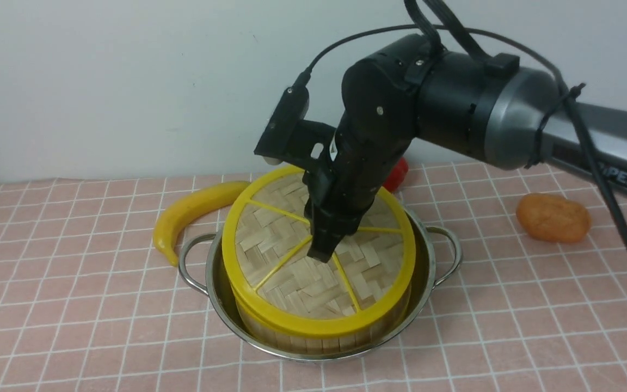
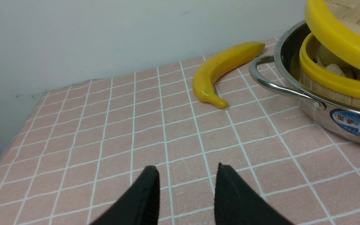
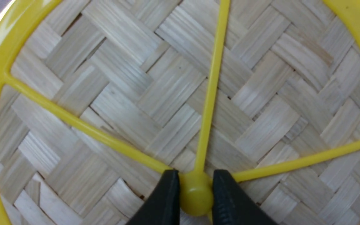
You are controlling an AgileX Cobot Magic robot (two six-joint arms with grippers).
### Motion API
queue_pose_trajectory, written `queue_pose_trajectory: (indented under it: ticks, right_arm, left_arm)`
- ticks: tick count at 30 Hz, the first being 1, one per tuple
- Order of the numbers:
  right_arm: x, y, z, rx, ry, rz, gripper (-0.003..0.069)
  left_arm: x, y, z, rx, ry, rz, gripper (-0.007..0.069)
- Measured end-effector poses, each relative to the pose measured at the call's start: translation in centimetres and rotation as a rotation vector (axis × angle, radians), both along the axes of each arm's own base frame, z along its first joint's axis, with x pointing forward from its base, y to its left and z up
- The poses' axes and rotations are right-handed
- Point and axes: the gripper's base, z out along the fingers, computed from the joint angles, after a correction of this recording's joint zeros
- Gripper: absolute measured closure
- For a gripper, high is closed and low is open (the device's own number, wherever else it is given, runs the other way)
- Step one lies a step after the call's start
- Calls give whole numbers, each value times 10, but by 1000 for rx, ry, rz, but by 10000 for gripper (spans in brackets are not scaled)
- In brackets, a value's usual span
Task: Place the steamer in the pot on the pink tablecloth, and put the lid on the steamer.
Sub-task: 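Place the bamboo steamer lid onto the steamer basket in the pot with the right gripper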
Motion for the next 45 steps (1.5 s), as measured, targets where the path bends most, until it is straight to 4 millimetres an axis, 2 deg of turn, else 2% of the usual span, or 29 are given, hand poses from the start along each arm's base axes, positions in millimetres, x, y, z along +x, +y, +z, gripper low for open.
queue_pose_trajectory:
  ticks: [9, 12, 16, 21, 26, 33, 45]
  right_arm:
    - [-6, -5, 1, -58, 59, 5, 512]
    - [-8, -8, 9, -56, 56, 4, 512]
    - [-16, -14, 31, -36, 39, -2, 512]
    - [-15, -15, 37, -17, 3, -3, 512]
    - [-12, -11, 36, 13, -25, 3, 512]
    - [-4, -2, 16, 16, -8, 11, 512]
    - [-1, 2, 17, 60, -47, 10, 512]
  left_arm:
    - [0, 0, 0, 0, 0, 0, 382]
    - [0, 0, 0, 0, 0, 0, 382]
    - [0, 0, 0, 0, 0, 0, 382]
    - [0, 0, 0, 0, 0, 0, 382]
    - [0, 0, 0, 0, 0, 0, 382]
    - [0, 0, 0, 0, 0, 0, 382]
    - [0, 0, 0, 0, 0, 0, 382]
